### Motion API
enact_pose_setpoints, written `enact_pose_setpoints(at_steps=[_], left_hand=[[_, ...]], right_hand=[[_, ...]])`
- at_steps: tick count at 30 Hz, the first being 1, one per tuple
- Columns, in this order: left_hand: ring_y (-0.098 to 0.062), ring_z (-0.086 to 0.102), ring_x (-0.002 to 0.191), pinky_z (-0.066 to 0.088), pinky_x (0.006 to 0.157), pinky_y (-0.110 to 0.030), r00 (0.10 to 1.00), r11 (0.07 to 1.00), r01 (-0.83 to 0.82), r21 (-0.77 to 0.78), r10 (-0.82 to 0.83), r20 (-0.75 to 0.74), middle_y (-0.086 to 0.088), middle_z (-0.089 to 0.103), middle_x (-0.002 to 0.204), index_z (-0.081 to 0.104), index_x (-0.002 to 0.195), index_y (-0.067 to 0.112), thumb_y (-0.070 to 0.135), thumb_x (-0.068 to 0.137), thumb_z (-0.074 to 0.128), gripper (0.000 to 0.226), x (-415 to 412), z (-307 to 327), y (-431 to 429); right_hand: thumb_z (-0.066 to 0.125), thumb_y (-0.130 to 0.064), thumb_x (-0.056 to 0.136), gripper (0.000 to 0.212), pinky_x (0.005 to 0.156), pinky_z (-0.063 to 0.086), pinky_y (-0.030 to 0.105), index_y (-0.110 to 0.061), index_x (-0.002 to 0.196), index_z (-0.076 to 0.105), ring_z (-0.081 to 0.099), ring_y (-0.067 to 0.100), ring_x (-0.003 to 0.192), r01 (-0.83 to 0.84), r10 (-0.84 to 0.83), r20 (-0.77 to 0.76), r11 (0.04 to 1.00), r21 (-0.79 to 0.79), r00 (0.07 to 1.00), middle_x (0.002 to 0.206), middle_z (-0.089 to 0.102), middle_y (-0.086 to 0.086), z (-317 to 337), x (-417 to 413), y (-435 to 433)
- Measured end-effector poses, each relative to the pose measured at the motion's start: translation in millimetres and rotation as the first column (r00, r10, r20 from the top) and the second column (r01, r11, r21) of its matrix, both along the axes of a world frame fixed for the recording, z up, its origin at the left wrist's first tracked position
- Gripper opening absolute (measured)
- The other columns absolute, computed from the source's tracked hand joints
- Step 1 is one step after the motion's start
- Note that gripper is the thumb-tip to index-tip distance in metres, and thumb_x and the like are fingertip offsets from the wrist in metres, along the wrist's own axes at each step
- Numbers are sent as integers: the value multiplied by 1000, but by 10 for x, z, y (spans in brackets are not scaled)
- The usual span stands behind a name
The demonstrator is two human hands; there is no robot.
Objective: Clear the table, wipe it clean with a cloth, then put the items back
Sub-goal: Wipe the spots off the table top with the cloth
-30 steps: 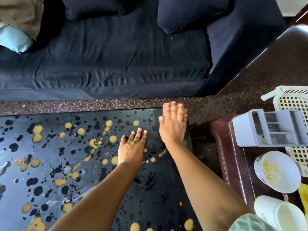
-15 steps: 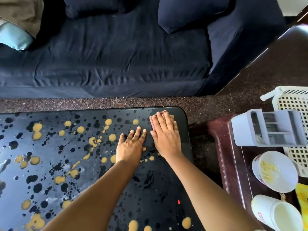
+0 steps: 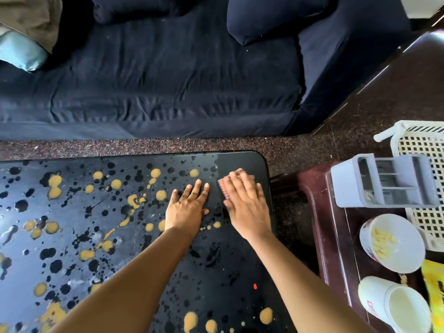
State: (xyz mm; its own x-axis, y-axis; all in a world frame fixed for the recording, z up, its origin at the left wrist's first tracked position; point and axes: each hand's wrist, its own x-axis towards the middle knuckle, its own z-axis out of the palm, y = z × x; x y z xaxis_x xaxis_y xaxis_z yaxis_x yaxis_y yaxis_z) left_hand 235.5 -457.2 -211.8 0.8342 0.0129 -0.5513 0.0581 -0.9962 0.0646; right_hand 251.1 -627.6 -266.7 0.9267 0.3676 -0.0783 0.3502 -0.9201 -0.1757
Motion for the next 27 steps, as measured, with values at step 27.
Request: enact_pose_setpoints(at_steps=[27], left_hand=[[-16,-2,147,-1,118,-42,999,999,-30,-29,31,11,6,-9,159,-7,151,29,34,102,33,63,-42,-41,-7]], right_hand=[[29,-42,95,56,111,29,50,-23,149,28,14,20,145,210,-210,-18,978,-10,977,157,22,-4,22,-423,-197]])
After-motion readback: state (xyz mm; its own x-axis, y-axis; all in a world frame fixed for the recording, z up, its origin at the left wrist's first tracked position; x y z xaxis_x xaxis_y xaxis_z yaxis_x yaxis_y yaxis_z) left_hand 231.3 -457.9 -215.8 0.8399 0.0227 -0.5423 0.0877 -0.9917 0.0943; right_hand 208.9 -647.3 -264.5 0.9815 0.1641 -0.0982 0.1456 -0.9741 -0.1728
